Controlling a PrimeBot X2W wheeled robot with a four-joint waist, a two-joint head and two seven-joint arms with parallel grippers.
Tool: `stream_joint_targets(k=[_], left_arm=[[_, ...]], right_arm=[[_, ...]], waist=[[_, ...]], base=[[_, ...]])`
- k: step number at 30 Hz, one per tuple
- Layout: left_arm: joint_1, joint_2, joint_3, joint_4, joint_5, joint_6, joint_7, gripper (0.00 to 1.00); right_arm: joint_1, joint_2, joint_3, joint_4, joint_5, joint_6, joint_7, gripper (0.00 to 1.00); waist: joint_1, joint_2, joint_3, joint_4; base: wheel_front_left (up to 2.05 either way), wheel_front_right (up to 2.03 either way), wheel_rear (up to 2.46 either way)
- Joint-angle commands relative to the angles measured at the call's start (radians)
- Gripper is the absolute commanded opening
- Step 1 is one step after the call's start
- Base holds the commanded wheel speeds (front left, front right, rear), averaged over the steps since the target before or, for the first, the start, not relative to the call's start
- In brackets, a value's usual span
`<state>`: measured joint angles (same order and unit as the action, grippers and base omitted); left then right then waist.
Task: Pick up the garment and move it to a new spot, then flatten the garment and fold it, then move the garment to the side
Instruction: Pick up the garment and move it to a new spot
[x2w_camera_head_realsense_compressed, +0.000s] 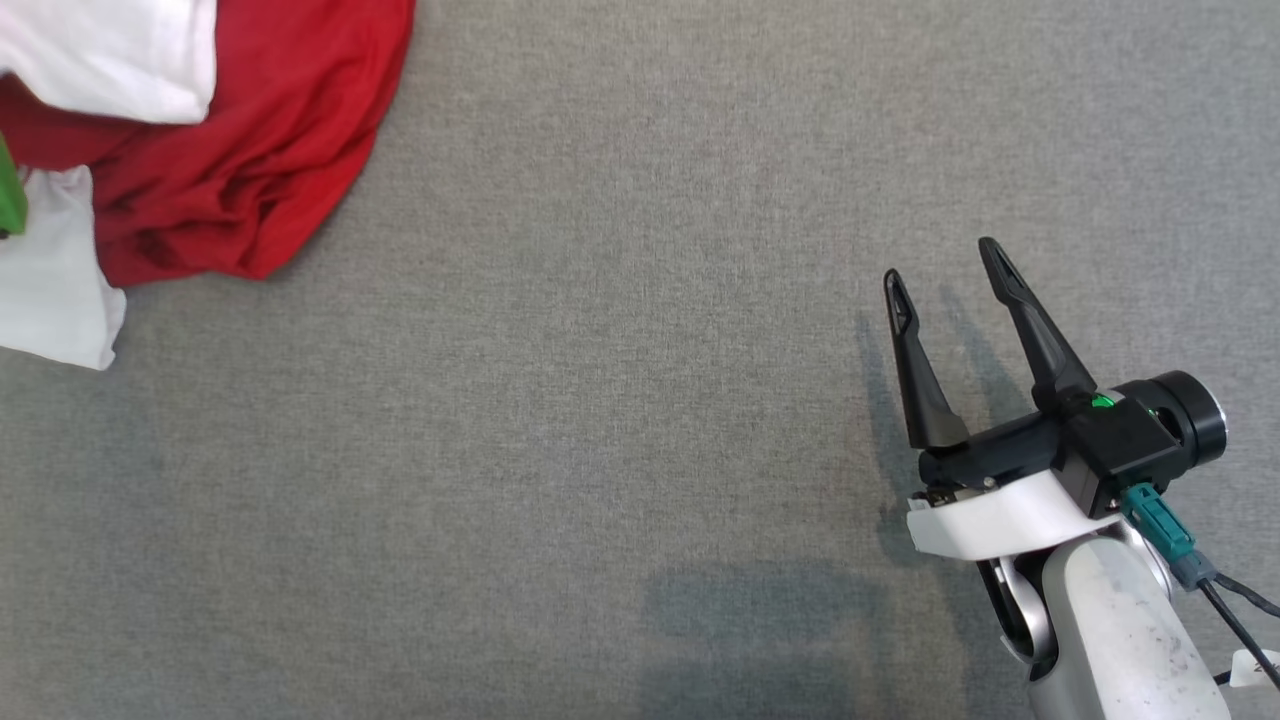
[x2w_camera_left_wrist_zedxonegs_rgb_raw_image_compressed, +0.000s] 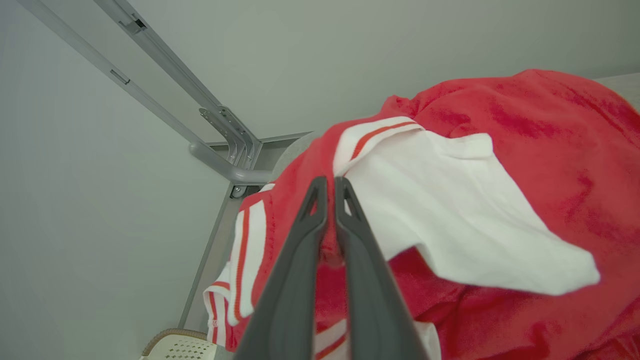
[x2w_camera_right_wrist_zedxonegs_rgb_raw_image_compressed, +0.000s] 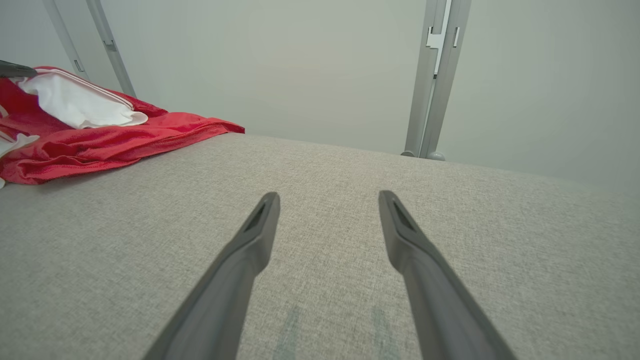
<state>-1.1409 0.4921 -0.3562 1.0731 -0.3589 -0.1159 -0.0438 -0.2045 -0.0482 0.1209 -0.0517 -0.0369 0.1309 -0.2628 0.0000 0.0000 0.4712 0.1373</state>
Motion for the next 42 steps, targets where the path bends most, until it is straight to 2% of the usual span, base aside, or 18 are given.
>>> stream_joint_targets(k=[1,6,11,20,28,33,37,42], left_arm=[[-0.017,0.012,-0.007,-0.008,0.009,-0.004,-0.014,0.00],[-0.053,0.019,-0.044,-0.057,0.027,-0.011,-0.045,0.00],[-0.081,-0.005,-0.107,-0.128,0.032,-0.013,-0.043,0.00],[-0.112,-0.059,-0.260,-0.310,-0.053,-0.014,0.001,0.00],[-0.179,-0.112,-0.315,-0.439,-0.122,-0.014,-0.040,0.00],[-0.186,-0.149,-0.342,-0.511,-0.172,-0.014,-0.074,0.00],[-0.122,-0.165,-0.386,-0.540,-0.224,-0.014,-0.054,0.00],[0.033,-0.170,-0.440,-0.530,-0.280,-0.014,-0.049,0.00]], right_arm=[[0.011,-0.004,0.002,0.006,0.015,0.000,-0.003,1.00],[0.033,-0.004,0.005,0.026,0.057,0.000,-0.003,1.00],[0.070,-0.003,-0.019,0.039,0.081,0.000,-0.003,1.00],[0.132,-0.003,-0.065,0.045,0.128,0.000,-0.003,1.00],[0.143,-0.003,-0.059,0.038,0.152,0.000,-0.003,1.00],[0.139,-0.003,-0.074,0.036,0.157,0.000,-0.003,1.00],[0.139,-0.003,-0.077,0.031,0.160,0.000,-0.003,1.00],[0.141,-0.003,-0.073,0.032,0.168,0.000,-0.003,1.00]], waist=[[0.0000,0.0000,-0.074,0.006],[0.0000,0.0000,-0.174,-0.015],[0.0000,0.0000,-0.274,-0.053],[0.0000,0.0000,-0.388,-0.151],[0.0000,0.0000,-0.392,-0.252],[0.0000,0.0000,-0.364,-0.288],[0.0000,0.0000,-0.348,-0.297],[0.0000,0.0000,-0.334,-0.296]], base=[[0.00,0.00,0.00],[0.00,0.00,0.00],[0.00,0.00,0.00],[0.00,0.00,0.00],[0.00,0.00,0.00],[0.00,0.00,0.00],[0.00,0.00,0.00],[0.00,0.00,0.00]])
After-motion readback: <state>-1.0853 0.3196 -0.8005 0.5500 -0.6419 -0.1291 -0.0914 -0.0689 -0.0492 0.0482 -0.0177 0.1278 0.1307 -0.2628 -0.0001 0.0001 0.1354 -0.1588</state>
